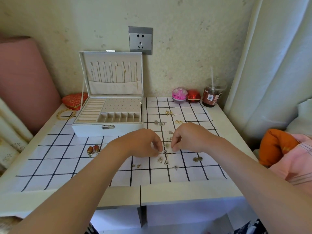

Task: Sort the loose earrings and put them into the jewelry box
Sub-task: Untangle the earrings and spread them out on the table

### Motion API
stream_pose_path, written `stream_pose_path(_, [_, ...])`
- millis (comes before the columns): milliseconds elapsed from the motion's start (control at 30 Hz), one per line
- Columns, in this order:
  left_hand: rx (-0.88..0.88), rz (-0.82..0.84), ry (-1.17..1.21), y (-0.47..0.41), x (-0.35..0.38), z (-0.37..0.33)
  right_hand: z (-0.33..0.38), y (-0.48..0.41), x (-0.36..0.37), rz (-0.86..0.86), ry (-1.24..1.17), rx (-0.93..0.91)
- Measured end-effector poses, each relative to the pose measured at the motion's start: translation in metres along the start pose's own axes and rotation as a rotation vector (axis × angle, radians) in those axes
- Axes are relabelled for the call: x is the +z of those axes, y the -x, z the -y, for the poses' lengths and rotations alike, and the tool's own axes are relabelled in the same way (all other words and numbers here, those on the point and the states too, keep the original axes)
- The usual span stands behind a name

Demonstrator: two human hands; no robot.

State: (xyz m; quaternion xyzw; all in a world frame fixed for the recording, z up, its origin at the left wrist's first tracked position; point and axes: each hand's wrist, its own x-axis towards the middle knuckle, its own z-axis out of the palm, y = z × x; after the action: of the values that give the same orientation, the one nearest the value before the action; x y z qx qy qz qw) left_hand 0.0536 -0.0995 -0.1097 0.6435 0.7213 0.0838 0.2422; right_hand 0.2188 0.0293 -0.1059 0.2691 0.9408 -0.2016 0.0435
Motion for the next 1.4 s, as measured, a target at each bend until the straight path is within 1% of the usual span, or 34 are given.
stream_pose_path(67, [0.035, -0.052, -0.037, 0.002, -0.001, -0.006, -0.003, 0.001, -0.002, -0.011, -0.04, 0.006])
stream_pose_path(133, [0.087, -0.09, -0.025, 0.002, 0.001, -0.014, -0.007, 0.002, -0.005, -0.036, -0.094, -0.002])
stream_pose_path(233, [0.16, -0.037, 0.014, 0.001, 0.011, -0.028, -0.013, 0.006, -0.011, -0.087, -0.123, -0.005])
stream_pose_path(333, [0.211, -0.01, -0.011, -0.005, 0.022, -0.035, -0.023, 0.011, -0.016, -0.148, -0.168, 0.023])
stream_pose_path(467, [0.221, -0.022, -0.052, -0.014, 0.03, -0.041, -0.04, 0.014, -0.022, -0.256, -0.219, 0.064])
stream_pose_path(533, [0.211, -0.027, -0.03, -0.018, 0.03, -0.043, -0.048, 0.015, -0.025, -0.306, -0.271, 0.089])
stream_pose_path(600, [0.215, -0.071, 0.03, -0.02, 0.024, -0.046, -0.056, 0.016, -0.027, -0.367, -0.311, 0.111])
stream_pose_path(667, [0.227, -0.166, 0.08, -0.024, 0.016, -0.048, -0.064, 0.014, -0.028, -0.406, -0.329, 0.134])
stream_pose_path(733, [0.2, -0.255, 0.105, -0.03, 0.007, -0.046, -0.074, 0.01, -0.025, -0.406, -0.324, 0.181])
stream_pose_path(800, [0.151, -0.306, 0.129, -0.039, 0.001, -0.04, -0.082, 0.004, -0.021, -0.38, -0.287, 0.222])
stream_pose_path(933, [0.086, -0.335, 0.158, -0.058, -0.004, -0.036, -0.092, -0.007, -0.012, -0.302, -0.174, 0.219])
stream_pose_path(1033, [0.047, -0.342, 0.208, -0.073, -0.004, -0.038, -0.098, -0.02, -0.008, -0.301, -0.148, 0.2])
stream_pose_path(1167, [0.009, -0.352, 0.259, -0.089, -0.003, -0.039, -0.103, -0.029, -0.013, -0.292, -0.21, 0.173])
stream_pose_path(1267, [-0.001, -0.381, 0.297, -0.1, -0.002, -0.043, -0.101, -0.03, -0.02, -0.301, -0.296, 0.103])
stream_pose_path(1400, [-0.052, -0.44, 0.46, -0.107, -0.001, -0.049, -0.089, -0.026, -0.028, -0.263, -0.42, -0.008])
